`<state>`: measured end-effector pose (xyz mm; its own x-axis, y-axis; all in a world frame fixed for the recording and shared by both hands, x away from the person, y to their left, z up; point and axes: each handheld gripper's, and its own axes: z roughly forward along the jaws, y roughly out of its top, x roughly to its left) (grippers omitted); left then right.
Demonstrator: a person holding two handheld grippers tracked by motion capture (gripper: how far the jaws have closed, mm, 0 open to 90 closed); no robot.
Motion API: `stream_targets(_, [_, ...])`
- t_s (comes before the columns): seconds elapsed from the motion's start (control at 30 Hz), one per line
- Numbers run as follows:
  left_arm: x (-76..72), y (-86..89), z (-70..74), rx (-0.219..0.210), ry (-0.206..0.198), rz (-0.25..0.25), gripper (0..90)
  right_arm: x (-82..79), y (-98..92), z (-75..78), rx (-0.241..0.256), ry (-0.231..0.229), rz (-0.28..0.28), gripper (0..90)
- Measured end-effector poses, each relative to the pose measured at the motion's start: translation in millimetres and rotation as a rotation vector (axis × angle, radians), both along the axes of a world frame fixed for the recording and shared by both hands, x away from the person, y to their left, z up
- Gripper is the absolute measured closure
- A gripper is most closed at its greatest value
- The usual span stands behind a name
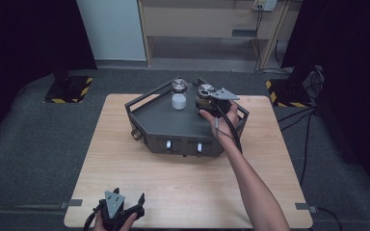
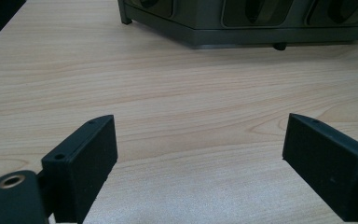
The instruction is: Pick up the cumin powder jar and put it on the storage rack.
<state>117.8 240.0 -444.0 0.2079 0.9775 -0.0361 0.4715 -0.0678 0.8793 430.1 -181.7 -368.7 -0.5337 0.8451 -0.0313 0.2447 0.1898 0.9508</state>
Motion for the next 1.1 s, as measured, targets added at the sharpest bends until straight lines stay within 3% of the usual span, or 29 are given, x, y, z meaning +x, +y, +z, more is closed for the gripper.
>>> stream_targets(0.33, [0.9,-0.2,-1.4,-0.001,0.005,-0.001,9.1,5.2,0.7,-6.1,0.003,0.021,-0.001,31.2])
stream_targets(0.67, [1.7,-1.4,-2.5,0.003,0.013,-0.005,9.2,5.5,-0.9,-15.9,0.037,0.003,-0.004,31.2])
stream_targets(1.1, [0.0,-4.3,-0.7,-0.004,0.002,-0.004,9.1,6.0,0.2,-13.3,0.033,0.014,-0.008,31.2])
